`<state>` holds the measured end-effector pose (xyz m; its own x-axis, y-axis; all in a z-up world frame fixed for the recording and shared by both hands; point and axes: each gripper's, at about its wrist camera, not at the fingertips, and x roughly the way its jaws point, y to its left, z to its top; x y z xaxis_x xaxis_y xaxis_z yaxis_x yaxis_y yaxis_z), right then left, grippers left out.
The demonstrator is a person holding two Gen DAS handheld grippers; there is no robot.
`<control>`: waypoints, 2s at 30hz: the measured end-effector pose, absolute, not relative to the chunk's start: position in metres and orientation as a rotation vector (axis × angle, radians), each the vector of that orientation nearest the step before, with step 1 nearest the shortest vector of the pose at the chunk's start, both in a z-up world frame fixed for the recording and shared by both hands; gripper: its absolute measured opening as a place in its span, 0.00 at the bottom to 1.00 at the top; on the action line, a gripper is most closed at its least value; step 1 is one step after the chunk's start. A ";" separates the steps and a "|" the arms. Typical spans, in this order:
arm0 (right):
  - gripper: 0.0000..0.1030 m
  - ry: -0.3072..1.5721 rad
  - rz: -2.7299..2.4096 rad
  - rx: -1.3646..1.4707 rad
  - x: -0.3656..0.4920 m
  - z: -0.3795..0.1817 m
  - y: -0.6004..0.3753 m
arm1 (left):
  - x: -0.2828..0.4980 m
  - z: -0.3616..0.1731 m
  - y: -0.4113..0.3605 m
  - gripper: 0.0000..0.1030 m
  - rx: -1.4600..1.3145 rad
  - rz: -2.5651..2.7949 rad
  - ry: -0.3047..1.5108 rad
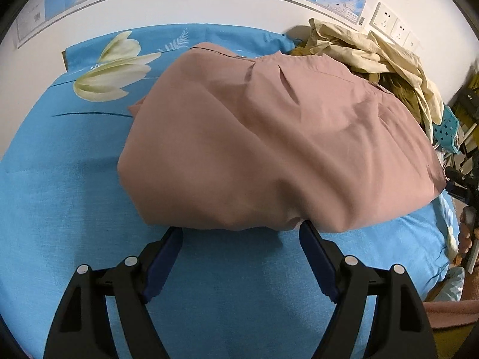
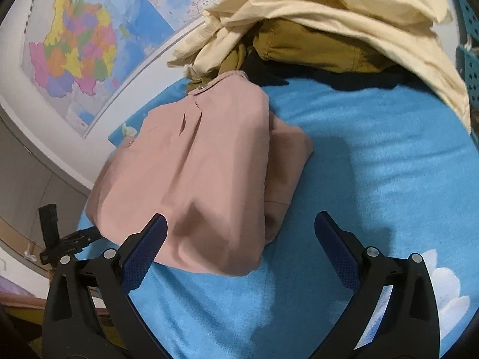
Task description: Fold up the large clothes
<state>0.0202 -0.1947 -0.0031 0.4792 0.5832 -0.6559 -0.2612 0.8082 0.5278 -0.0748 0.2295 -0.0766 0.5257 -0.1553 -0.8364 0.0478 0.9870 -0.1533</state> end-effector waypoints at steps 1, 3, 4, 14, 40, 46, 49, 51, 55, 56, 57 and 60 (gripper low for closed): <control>0.94 0.931 0.532 0.380 0.019 -0.001 -0.194 | -0.075 -0.077 0.229 0.75 -0.113 -0.122 1.009; 0.94 0.913 0.526 0.364 0.017 0.004 -0.192 | -0.076 -0.077 0.228 0.75 -0.112 -0.120 1.011; 0.94 0.906 0.529 0.353 0.016 0.006 -0.191 | -0.076 -0.077 0.228 0.75 -0.116 -0.125 1.013; 0.83 0.887 0.439 0.248 0.025 0.008 -0.174 | -0.081 -0.065 0.234 0.75 -0.043 -0.059 0.969; 0.73 0.773 0.472 0.033 0.043 0.042 -0.134 | 0.014 -0.059 0.247 0.56 0.102 -0.083 0.886; 0.51 0.938 0.447 0.168 0.020 -0.008 -0.182 | 0.017 -0.067 0.252 0.56 0.068 -0.087 0.899; 0.03 0.938 0.517 0.277 0.018 -0.013 -0.190 | 0.019 -0.067 0.251 0.56 0.057 -0.075 0.901; 0.03 0.843 0.502 0.286 0.018 0.009 -0.198 | 0.021 -0.065 0.250 0.55 0.064 -0.065 0.900; 0.03 0.840 0.464 0.252 0.027 0.019 -0.200 | 0.018 -0.062 0.249 0.56 0.064 -0.061 0.889; 0.04 0.892 0.450 0.235 0.031 0.008 -0.195 | 0.012 -0.059 0.251 0.56 0.053 -0.075 0.874; 0.05 0.922 0.442 0.215 0.035 0.000 -0.191 | 0.005 -0.055 0.255 0.58 0.037 -0.095 0.859; 0.18 0.959 0.433 0.230 0.032 -0.013 -0.198 | -0.021 -0.041 0.274 0.78 -0.042 -0.148 0.804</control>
